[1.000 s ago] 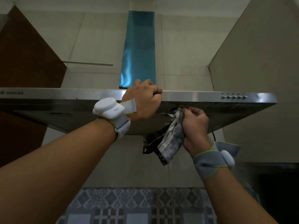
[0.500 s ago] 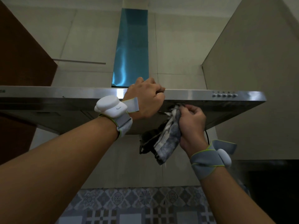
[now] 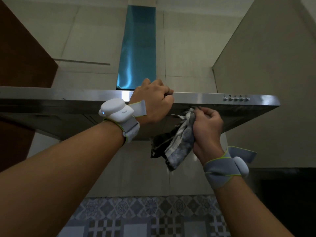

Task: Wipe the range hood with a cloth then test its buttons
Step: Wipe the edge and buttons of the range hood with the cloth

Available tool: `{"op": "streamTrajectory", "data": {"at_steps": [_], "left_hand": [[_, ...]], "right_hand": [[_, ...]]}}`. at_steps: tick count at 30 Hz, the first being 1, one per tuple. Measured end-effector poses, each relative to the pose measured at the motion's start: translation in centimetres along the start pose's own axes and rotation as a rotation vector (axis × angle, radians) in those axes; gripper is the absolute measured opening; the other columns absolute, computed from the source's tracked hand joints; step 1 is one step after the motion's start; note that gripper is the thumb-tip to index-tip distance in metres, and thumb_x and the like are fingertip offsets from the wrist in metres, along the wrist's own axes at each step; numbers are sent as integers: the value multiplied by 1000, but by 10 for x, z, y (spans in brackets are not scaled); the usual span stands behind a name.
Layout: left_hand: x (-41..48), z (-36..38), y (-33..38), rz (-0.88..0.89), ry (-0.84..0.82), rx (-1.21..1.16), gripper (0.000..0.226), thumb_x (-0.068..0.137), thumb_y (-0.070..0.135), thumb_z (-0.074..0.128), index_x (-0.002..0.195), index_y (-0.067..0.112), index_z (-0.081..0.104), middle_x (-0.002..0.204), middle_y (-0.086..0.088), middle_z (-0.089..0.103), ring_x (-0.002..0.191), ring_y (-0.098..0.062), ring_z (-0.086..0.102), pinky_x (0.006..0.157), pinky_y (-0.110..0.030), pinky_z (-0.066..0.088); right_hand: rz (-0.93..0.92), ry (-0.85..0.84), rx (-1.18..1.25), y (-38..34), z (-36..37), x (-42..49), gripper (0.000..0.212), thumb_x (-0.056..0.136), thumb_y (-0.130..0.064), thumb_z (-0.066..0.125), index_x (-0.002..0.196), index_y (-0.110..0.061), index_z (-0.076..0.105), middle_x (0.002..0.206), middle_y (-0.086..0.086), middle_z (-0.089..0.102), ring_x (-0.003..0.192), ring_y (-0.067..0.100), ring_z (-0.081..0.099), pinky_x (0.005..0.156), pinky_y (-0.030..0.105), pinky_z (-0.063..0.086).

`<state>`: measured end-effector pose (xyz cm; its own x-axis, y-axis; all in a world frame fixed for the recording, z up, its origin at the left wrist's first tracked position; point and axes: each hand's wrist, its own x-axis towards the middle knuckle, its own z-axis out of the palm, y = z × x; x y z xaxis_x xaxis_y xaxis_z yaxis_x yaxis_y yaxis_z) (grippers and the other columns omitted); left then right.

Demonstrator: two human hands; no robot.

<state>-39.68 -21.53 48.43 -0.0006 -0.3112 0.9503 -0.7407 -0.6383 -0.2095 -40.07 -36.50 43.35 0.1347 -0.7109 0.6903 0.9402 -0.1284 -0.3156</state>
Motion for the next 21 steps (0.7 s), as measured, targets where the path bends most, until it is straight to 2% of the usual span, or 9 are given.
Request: {"op": "streamTrajectory", "data": {"at_steps": [3, 7, 14, 17, 21], "left_hand": [[0, 3, 3, 0, 22, 2, 62, 80, 41, 23, 126, 29, 62, 123, 1, 56, 110, -23, 42, 91, -37, 35], [-1, 1, 2, 4, 25, 2, 61, 81, 40, 23, 126, 29, 62, 121, 1, 56, 107, -23, 42, 90, -37, 35], [-1, -1, 9, 17, -3, 64, 61, 81, 42, 22, 126, 28, 61, 123, 1, 55, 111, -23, 42, 92, -40, 37], [6, 4, 25, 14, -5, 79, 61, 79, 41, 21, 121, 29, 64, 122, 1, 54, 112, -24, 43, 93, -42, 37], [14, 14, 43, 30, -13, 69, 62, 77, 40, 20, 118, 28, 66, 121, 2, 56, 112, -24, 43, 93, -41, 37]], "right_hand": [[-47, -26, 1, -4, 2, -3, 10, 90, -8, 63, 88, -16, 57, 83, 8, 68, 77, 19, 66, 79, 39, 57], [-17, -83, -47, 6, 10, -8, 10, 88, -9, 64, 87, -17, 57, 80, 8, 69, 77, 23, 68, 75, 40, 57], [-86, 41, -48, -4, -12, 7, 8, 90, -9, 62, 92, -14, 57, 77, 3, 66, 68, 11, 63, 67, 27, 54], [-129, 6, -76, -3, -8, 4, 10, 89, -10, 63, 88, -17, 56, 79, 6, 68, 70, 13, 65, 69, 29, 55], [-94, -61, -142, 8, -2, 1, 9, 87, -11, 64, 87, -17, 58, 76, 6, 68, 66, 12, 62, 67, 34, 54]]}}
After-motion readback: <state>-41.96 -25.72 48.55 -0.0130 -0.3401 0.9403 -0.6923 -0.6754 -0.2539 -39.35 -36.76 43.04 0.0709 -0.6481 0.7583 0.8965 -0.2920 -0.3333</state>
